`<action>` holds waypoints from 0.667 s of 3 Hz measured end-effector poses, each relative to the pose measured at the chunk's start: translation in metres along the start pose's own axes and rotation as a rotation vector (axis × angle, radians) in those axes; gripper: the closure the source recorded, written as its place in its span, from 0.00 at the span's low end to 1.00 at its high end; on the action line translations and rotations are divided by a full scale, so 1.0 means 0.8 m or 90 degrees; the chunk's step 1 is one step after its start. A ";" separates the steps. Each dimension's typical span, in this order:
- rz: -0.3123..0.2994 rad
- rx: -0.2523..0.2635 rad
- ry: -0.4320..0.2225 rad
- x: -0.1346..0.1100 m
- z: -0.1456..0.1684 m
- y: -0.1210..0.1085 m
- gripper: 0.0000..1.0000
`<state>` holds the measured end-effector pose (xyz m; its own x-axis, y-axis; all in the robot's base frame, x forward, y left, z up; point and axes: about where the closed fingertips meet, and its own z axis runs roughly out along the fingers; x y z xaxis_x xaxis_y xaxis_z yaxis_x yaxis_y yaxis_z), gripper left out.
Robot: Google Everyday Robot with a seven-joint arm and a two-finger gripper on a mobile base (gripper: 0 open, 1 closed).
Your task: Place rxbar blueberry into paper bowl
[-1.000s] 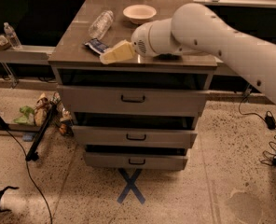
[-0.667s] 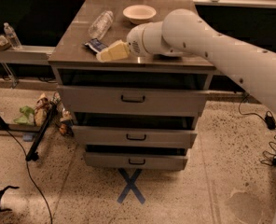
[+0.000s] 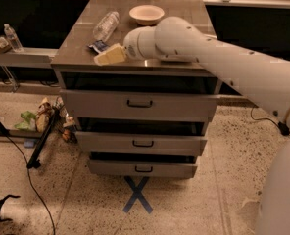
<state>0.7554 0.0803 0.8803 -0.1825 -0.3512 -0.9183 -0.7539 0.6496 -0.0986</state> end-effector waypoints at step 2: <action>0.035 -0.010 0.014 0.016 0.070 -0.011 0.03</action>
Offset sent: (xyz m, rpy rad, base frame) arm 0.0513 0.0290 -0.0397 0.0310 0.0735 -0.0235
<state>0.7945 0.1079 0.8482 -0.2381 -0.3299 -0.9135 -0.7521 0.6577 -0.0415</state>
